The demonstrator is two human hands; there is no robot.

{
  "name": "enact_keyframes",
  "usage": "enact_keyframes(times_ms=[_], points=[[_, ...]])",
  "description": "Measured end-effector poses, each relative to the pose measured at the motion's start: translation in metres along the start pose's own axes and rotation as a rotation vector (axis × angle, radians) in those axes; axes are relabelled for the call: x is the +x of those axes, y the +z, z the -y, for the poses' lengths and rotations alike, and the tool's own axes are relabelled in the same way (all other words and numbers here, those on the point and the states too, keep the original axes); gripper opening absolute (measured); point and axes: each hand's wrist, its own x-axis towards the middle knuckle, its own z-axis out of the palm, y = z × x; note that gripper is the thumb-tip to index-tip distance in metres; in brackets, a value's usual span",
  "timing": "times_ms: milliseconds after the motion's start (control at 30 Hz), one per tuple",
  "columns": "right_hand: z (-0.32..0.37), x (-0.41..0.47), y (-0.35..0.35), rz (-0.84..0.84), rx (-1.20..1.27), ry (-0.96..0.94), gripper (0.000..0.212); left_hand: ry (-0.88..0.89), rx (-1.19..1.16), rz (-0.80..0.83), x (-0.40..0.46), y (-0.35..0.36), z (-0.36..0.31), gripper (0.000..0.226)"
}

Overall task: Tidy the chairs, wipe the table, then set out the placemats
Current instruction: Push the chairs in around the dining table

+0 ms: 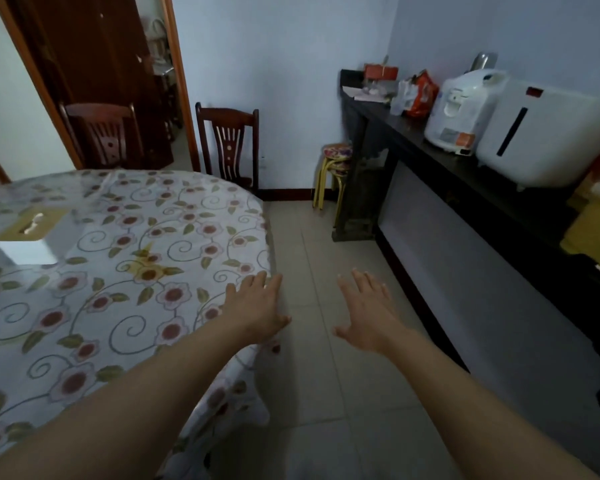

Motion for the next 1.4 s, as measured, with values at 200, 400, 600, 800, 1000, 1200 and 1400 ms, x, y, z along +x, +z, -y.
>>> enact_keyframes(times_ms=[200,400,600,800,1000,1200,1400], points=[[-0.042,0.120,-0.023,-0.031,-0.026,-0.042,0.092,-0.009,-0.029,-0.012,0.127,-0.018,-0.006,0.084],[-0.086,0.249,-0.058,-0.031,-0.048,-0.056,0.093,-0.036,-0.071,-0.037,0.269,-0.053,-0.009,0.084],[-0.124,0.374,-0.086,-0.047,-0.061,-0.097,0.094,-0.084,-0.045,-0.044,0.386,-0.086,-0.016,0.084],[-0.170,0.520,-0.111,-0.057,-0.068,-0.206,0.093,-0.171,-0.061,-0.065,0.523,-0.106,-0.022,0.086],[-0.213,0.685,-0.152,-0.032,-0.107,-0.318,0.093,-0.296,-0.149,-0.072,0.655,-0.141,-0.024,0.085],[-0.212,0.822,-0.171,0.007,-0.111,-0.440,0.094,-0.391,-0.160,-0.124,0.768,-0.170,0.006,0.085],[-0.196,0.973,-0.181,-0.027,-0.157,-0.493,0.091,-0.439,-0.209,-0.173,0.900,-0.190,0.062,0.084]])
